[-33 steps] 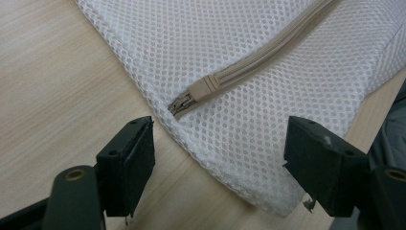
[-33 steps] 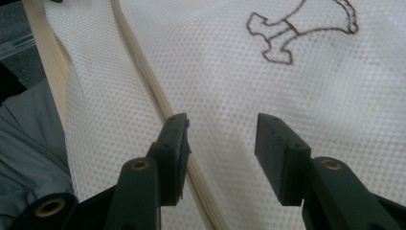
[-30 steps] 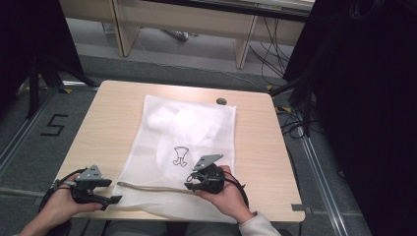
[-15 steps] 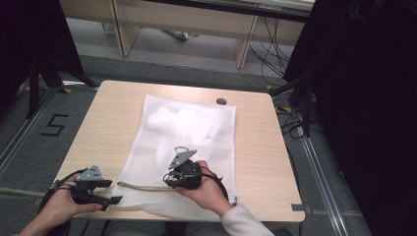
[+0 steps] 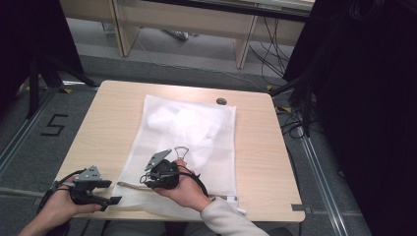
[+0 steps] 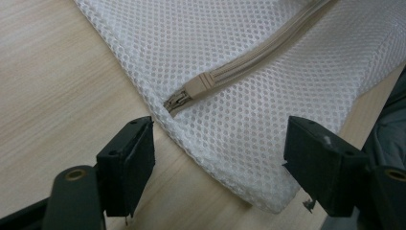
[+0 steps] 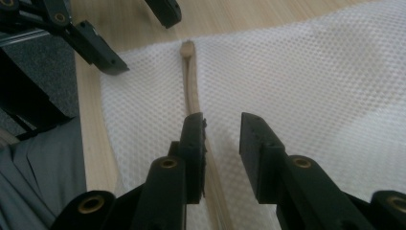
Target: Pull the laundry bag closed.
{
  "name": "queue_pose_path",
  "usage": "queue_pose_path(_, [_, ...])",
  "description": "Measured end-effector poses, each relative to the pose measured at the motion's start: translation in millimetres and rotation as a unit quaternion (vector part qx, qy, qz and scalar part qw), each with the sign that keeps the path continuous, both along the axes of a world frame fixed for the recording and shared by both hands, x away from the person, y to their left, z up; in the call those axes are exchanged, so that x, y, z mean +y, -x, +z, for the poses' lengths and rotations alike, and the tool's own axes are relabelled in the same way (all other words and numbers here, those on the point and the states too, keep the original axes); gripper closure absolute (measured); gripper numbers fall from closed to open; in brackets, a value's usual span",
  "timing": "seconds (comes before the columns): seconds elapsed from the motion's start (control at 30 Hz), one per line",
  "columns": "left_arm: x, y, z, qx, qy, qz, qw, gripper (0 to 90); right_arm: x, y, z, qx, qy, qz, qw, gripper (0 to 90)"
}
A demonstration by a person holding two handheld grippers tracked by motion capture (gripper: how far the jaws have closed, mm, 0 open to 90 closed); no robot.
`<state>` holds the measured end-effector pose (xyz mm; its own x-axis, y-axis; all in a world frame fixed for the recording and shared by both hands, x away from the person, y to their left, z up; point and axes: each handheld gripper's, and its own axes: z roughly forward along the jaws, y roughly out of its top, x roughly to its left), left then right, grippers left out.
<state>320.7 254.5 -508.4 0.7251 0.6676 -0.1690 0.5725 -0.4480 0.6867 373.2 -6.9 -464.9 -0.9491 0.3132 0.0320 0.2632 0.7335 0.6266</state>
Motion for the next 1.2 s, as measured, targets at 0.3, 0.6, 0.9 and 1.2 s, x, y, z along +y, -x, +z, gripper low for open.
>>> queue_pose_path(0.3, [1.0,4.5,-0.9,0.009,0.013,0.017,0.9997,25.7,27.5,0.1,-4.0,0.007,0.003,0.024,0.9997,72.4])
queue_pose_path(0.6, [2.1,3.9,-1.0,0.009,0.008,0.013,0.9998,25.7,52.3,-1.7,-8.5,0.017,0.005,0.028,0.9994,72.6])
queue_pose_path(0.9, [2.2,3.4,-0.5,0.005,0.007,0.01,0.9999,25.7,76.4,-4.1,-17.2,0.026,0.005,0.024,0.9994,73.7])
queue_pose_path(1.2, [2.1,3.2,-0.4,0.005,0.007,0.011,0.9999,25.8,85.2,-8.0,-24.9,0.026,0.006,0.021,0.9994,75.6])
